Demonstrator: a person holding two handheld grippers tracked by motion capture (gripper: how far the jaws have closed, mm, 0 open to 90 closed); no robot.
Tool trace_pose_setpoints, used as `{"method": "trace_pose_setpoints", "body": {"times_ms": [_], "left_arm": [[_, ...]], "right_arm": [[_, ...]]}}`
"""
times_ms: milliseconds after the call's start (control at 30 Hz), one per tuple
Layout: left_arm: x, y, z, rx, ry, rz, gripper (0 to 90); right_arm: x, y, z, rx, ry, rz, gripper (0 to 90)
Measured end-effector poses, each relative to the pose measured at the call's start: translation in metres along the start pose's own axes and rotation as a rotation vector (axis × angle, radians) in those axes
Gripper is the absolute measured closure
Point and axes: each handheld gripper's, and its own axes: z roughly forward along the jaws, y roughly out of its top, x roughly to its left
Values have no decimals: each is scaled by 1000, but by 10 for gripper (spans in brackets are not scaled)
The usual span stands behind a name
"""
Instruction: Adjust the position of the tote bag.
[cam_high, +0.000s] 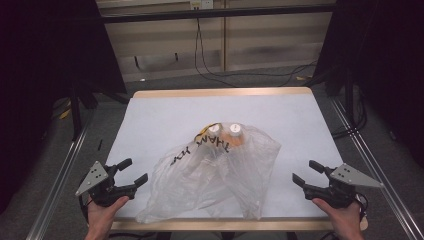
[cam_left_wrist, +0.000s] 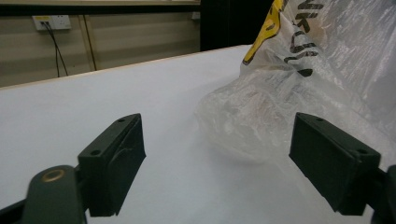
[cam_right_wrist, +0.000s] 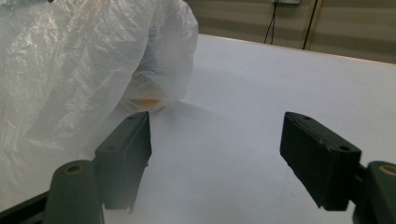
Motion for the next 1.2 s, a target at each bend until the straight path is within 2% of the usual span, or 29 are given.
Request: {"method": "trace_pose_setpoints", "body": {"times_ms": [33,100,133,200,300,433,567,700,767,800,833,900,967,1033,1067,1133,1167,1200], "left_arm": [[-1,0,1,-2,-13,-2,191],[-2,1,0,16,-11,9,210],[-4,1,1,20,-27,5,210],[-7,3,3,30,-49,13,245],[-9,4,3,30,-55,15,271],[-11,6,2,45,-75,1,299],[-14,7,0,51,-81,-7,332],[-18,7,-4,45,-64,4,349],[-18,9,-5,35,-77,-7,360],[-19,9,-5,39,-69,-15,363],[-20,10,-6,42,-77,-6,374],[-21,11,-7,40,-80,-2,395],[-23,13,-9,37,-107,-2,410],[-26,14,-11,48,-115,0,428],[-30,13,-12,57,-128,4,452],[-32,13,-13,61,-131,6,468],[-32,13,-14,65,-131,19,468],[-34,12,-15,66,-144,0,478]], "right_arm": [[0,0,0,0,0,0,258],[0,0,-2,11,14,-2,287],[0,0,-2,11,14,-2,287],[0,1,-3,17,40,6,328],[2,1,-4,28,66,17,358],[6,4,-4,38,106,-6,407],[9,4,-4,50,145,-10,441],[12,5,-4,54,173,-15,475],[16,6,-5,62,196,-28,510],[18,7,-5,65,208,-34,522],[23,7,-5,75,234,-40,562],[24,7,-4,79,243,-46,576],[31,7,-2,97,267,-65,594],[37,7,-1,109,289,-77,621],[43,7,-1,116,317,-88,646],[49,7,-1,126,338,-99,667],[49,7,-1,126,338,-99,667],[54,6,0,139,357,-111,679]]}}
